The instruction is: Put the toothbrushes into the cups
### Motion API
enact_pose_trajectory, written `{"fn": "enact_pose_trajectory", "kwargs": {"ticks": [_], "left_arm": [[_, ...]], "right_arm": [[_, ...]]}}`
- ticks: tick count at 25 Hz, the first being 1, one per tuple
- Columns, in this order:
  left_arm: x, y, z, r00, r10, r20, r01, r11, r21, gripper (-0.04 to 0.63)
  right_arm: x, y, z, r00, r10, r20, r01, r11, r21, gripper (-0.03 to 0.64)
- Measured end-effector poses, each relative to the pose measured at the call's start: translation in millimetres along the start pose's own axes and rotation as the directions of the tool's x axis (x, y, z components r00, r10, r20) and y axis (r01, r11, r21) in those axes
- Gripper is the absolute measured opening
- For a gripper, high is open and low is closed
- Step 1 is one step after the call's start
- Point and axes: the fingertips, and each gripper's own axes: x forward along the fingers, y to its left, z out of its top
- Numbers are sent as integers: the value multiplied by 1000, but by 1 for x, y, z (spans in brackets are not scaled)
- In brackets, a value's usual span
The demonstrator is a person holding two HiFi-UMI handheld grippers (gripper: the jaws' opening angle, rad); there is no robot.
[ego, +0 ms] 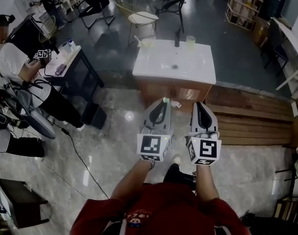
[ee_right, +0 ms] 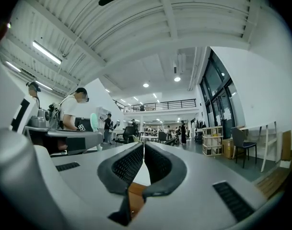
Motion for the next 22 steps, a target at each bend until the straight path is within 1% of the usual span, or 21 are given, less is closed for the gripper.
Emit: {"fn": "enact_pose_trajectory", "kwargs": {"ticks": [9, 14, 18, 22], "left_arm": [[107, -8, -9, 1000, 9, -9, -9, 1000, -9, 40], [162, -13, -15, 1000, 16, 1, -16, 1000, -10, 40], [196, -21, -14, 1000, 14, 8, -14, 1000, -4, 40], [215, -17, -16, 1000, 19, 0, -19, 1000, 2, 40]], "right_arm": [[75, -79, -6, 1000, 4, -5, -4, 1000, 3, 29], [108, -126, -10, 1000, -2, 8, 2, 1000, -7, 31], [125, -163, -12, 1000, -21, 13, 21, 1000, -9, 31], [141, -179, -16, 1000, -26, 14, 26, 1000, 4, 31]]}}
